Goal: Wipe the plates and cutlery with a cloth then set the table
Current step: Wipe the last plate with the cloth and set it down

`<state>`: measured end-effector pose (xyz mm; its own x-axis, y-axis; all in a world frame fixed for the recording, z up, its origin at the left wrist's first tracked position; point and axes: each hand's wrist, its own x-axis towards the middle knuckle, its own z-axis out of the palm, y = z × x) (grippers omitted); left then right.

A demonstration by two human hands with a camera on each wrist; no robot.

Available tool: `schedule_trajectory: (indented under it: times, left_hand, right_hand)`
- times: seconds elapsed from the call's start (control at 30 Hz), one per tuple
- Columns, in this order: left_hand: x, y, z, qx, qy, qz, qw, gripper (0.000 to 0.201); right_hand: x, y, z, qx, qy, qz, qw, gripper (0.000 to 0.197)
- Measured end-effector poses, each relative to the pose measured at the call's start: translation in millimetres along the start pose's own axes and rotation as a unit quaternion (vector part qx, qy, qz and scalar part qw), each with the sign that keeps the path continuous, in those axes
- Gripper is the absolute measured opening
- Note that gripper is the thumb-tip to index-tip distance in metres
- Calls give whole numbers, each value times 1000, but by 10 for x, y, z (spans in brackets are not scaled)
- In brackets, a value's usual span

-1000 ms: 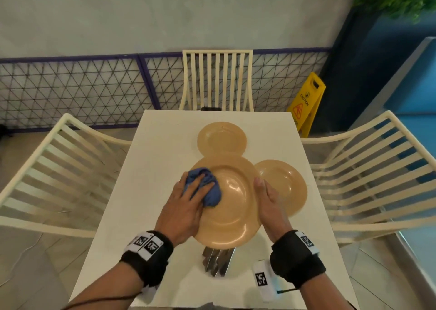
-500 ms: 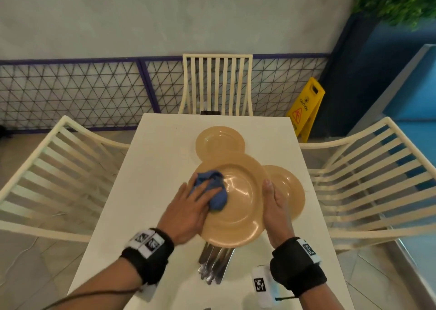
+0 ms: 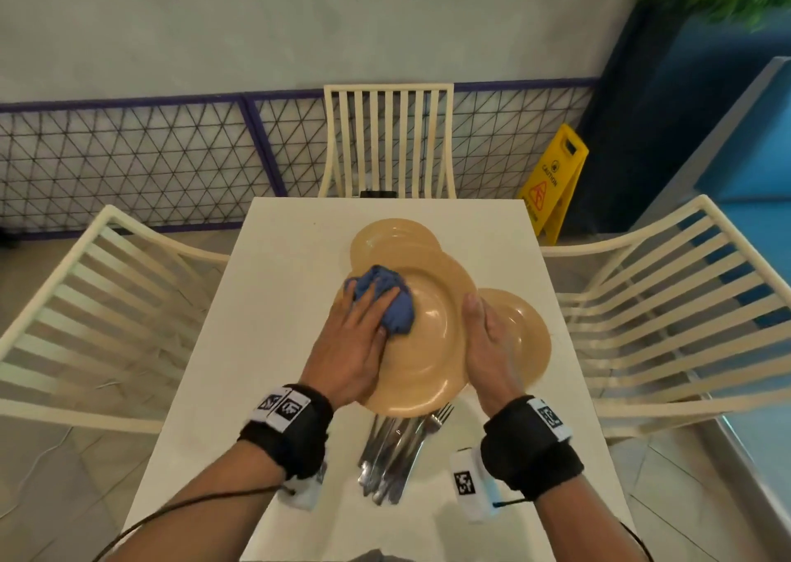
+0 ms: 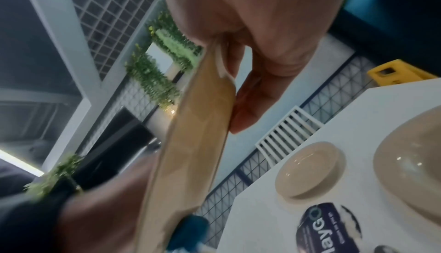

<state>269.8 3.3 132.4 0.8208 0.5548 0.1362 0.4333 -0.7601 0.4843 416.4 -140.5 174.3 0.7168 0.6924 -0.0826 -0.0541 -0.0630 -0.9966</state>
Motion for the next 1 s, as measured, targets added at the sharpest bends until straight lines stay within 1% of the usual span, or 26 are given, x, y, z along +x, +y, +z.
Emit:
schedule_trajectory:
  times: [0.07,0.1,0.13,0.2,0.23,0.27,0.33,0.37,0.4,0.47,0.53,0.57,0.6,0.63,0.67,0.7,0.73,0.77,0.8,0.87,0.93,0.97,1.0]
  left_hand:
    - [237,147,-73,-60,35,-69,995,54]
    - [315,258,-83,-94,44,-91,990,55]
    - [351,380,-86,-127,46,-99,986,56]
    - [311,544,-28,-170,32,-74,982,56]
    - [244,580,2,-166,24,-47,985,56]
    - [162,572,31,-135,15,-15,991,56]
    - [8,436,58,-40,-5,44,998,55]
    - [-24,329,67,-8,-17,57,998,55]
    - [-28,232,67,7,-25,52,998,56]
    - [41,183,46,9,-3,6,1000,56]
    - [132,415,58,-30,10,-45,999,58]
    - [123,575,95,-61,3,-43,997,59]
    - [58,712,149,-86,-12,-16,996,59]
    - [-53,794,210,-94,-30,28,995,57]
    - [-178,774,264,-71,-54,76,993,56]
    - [-284,649,281,-24,-74,114,990,55]
    - [-322,454,248,29,-84,137,987,56]
    - [-296,252,212,74,-86,136,984,57]
    - [-238,100,146,93,-76,109,987,57]
    - [-17,-3,0,65,-34,38,997,58]
    - [198,240,-44,-7,-2,13,1000,65]
    - [245,436,-31,-45,-4,7,999,69]
    - [232,629,7,-73,-16,10,997,69]
  right_hand:
    - [-43,26,167,-3,-23,1,1000,41]
    - [-44,15,235,-1,-29,-3,1000,43]
    - [-29,3,267,1,-30,-9,1000,43]
    - [18,-84,249,-4,-18,-22,1000,39]
    - [46,-117,200,-8,-9,-23,1000,37]
    - [69,-127,130,-12,0,-18,1000,36]
    - [37,-90,-11,-8,3,1,1000,35]
    - [-7,-41,-55,-12,-2,8,1000,36]
    - [-73,11,-64,-21,-9,14,1000,38]
    - [-202,98,21,-25,-22,17,999,39]
    - [-208,108,116,-12,-23,6,1000,38]
    - [-150,75,124,-10,-12,1,1000,38]
    - [-67,37,93,-9,9,3,1000,38]
    - [20,-23,25,-10,34,8,999,37]
    - [101,-71,-73,-16,53,12,998,36]
    - [143,-105,-171,-28,60,9,998,35]
    - [152,-111,-249,-39,59,2,998,35]
    - [124,-116,-297,-46,52,-3,998,35]
    - [77,-107,-300,-45,37,-4,998,34]
    - [-25,-61,-165,-40,7,3,999,34]
    - [-55,-5,39,-57,-4,-4,998,34]
    - [-40,0,115,-60,-6,-12,998,35]
    - [2,-4,141,-49,8,-12,999,35]
